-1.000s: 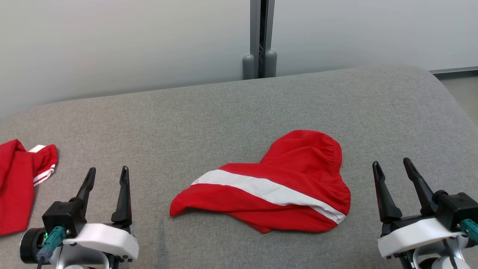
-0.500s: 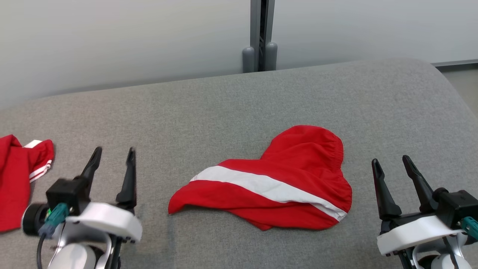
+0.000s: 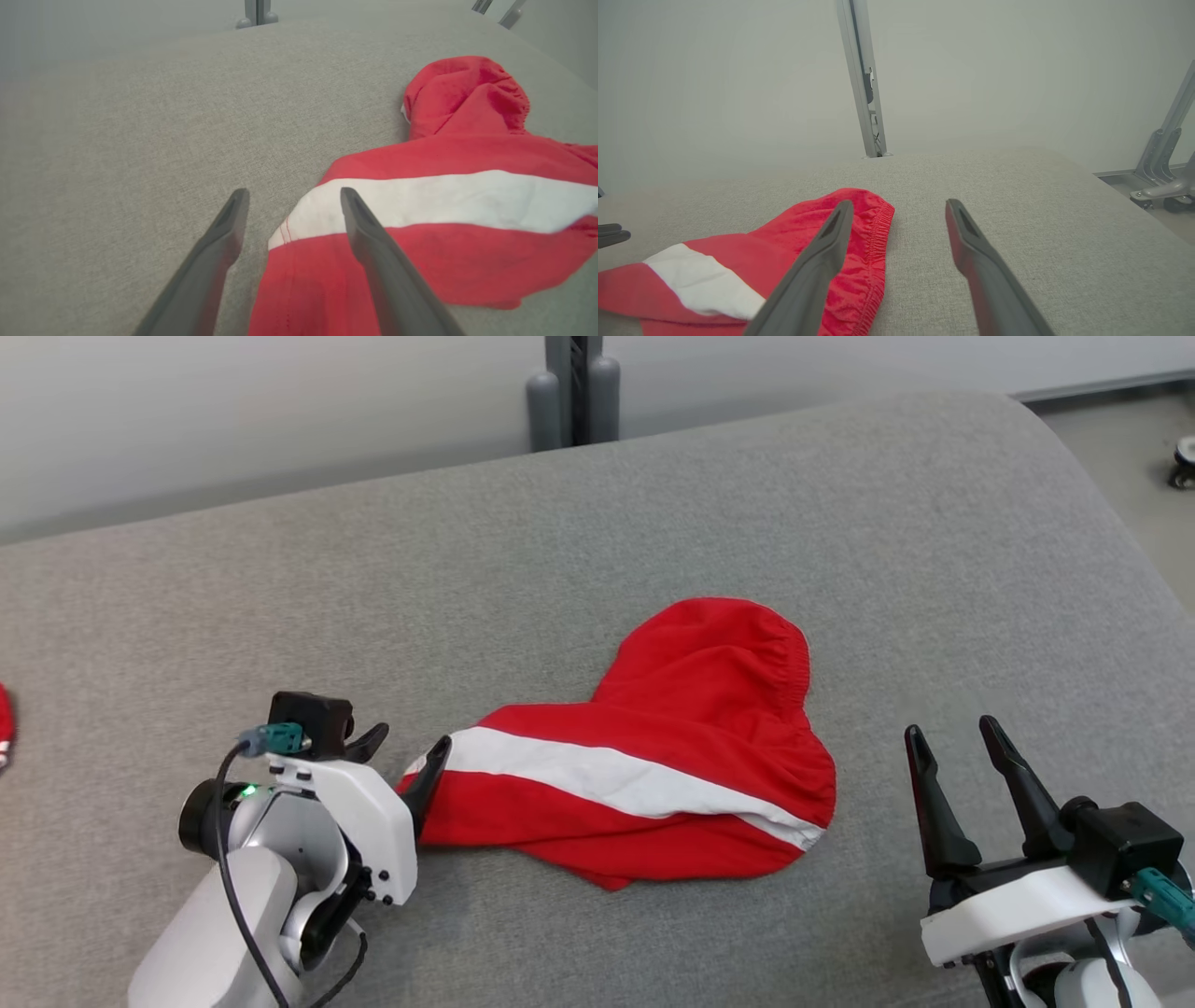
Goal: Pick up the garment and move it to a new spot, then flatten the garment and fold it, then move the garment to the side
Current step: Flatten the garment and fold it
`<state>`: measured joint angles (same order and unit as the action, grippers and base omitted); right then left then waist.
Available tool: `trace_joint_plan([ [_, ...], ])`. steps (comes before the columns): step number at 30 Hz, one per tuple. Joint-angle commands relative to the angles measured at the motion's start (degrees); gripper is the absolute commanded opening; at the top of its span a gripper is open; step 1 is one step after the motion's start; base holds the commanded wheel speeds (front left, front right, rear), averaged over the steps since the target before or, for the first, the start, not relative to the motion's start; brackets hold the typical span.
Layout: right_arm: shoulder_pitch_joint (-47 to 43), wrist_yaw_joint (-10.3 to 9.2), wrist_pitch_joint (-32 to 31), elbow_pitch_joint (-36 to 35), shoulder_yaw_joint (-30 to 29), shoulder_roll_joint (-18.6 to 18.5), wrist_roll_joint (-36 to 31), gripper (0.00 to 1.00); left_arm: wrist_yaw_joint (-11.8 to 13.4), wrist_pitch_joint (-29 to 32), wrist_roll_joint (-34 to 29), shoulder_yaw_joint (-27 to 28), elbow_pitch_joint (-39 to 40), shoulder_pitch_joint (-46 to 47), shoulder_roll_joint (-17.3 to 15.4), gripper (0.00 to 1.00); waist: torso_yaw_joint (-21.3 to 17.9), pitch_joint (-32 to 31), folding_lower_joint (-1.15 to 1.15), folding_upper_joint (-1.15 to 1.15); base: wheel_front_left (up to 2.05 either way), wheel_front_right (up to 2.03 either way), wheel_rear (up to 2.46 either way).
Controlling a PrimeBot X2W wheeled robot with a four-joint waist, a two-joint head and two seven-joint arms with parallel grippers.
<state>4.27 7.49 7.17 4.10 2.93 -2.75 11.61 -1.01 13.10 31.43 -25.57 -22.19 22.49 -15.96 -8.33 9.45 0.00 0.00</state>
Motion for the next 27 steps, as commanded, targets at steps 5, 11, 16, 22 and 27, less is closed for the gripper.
trace_joint_plan([
  [5,1.11,0.00,1.20,1.05,0.25,-0.27,0.58,1.00,-2.67,1.54,1.85,-0.74,-7.70,3.96,0.98,1.00,-2.06,2.16,0.00,0.00,0.00,0.00,0.00],
  [11,1.16,0.00,1.66,1.91,0.17,-0.27,1.02,1.00,-4.19,2.00,2.68,-1.88,-13.15,5.52,1.71,0.00,-2.35,2.66,0.00,0.00,0.00,0.00,0.00],
  [16,-1.07,0.00,0.49,1.45,0.36,-0.26,-0.24,1.00,-4.17,-2.56,1.56,-1.83,-13.36,6.56,2.10,0.00,-1.57,2.63,0.00,0.00,0.00,0.00,0.00],
  [22,-7.80,0.00,-3.62,-1.50,5.08,-0.39,-0.34,1.00,-3.33,-5.95,1.13,-1.73,-12.25,5.36,2.37,0.00,-0.64,2.72,0.00,0.00,0.00,0.00,0.00],
  [27,-10.06,0.00,-5.41,-1.28,7.68,-0.38,1.54,1.00,-2.77,-7.03,1.04,-1.80,-11.06,5.07,2.26,0.00,-0.11,3.14,0.00,0.00,0.00,0.00,0.00],
])
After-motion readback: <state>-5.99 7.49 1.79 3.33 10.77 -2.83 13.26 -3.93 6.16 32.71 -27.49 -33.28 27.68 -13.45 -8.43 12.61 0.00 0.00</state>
